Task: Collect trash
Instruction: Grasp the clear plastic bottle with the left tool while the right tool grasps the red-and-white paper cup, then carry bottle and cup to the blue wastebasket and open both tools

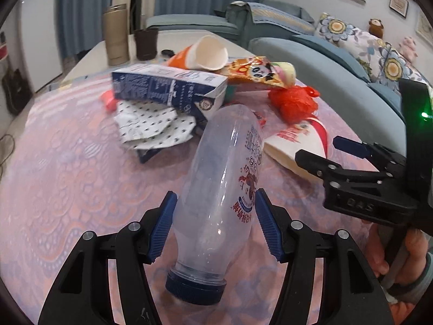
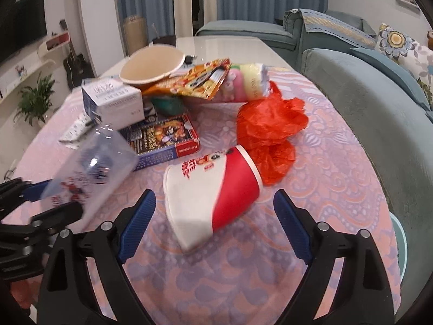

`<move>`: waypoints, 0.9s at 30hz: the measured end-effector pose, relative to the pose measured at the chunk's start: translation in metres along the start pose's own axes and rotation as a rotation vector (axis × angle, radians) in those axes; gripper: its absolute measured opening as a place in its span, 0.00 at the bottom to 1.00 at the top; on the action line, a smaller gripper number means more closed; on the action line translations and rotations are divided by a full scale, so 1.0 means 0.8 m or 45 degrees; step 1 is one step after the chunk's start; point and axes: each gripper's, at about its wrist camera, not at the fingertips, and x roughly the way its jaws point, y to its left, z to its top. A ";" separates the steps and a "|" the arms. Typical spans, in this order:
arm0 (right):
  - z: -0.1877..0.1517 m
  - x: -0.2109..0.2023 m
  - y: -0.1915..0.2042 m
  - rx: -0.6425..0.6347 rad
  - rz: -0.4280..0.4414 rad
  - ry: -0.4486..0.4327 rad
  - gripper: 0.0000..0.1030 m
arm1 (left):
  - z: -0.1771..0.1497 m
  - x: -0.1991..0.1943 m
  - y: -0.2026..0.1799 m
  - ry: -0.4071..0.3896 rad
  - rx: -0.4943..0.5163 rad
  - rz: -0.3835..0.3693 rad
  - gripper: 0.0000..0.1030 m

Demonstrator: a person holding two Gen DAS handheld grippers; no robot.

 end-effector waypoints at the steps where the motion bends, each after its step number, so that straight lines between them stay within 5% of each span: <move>1: 0.001 0.002 0.002 -0.007 0.001 0.008 0.82 | -0.001 -0.001 0.002 0.002 -0.014 0.004 0.55; 14: 0.016 0.021 0.011 -0.215 -0.073 0.034 0.91 | -0.002 0.001 -0.001 0.116 -0.090 -0.044 0.56; 20: 0.011 0.030 0.011 -0.254 0.012 0.081 0.91 | 0.005 0.024 -0.006 0.163 -0.062 0.014 0.66; 22: 0.009 0.029 0.016 -0.276 0.017 0.067 0.72 | 0.005 0.028 -0.006 0.157 -0.074 0.015 0.65; 27: 0.009 0.011 0.003 -0.215 0.064 -0.001 0.72 | 0.003 0.018 -0.018 0.094 -0.059 -0.034 0.64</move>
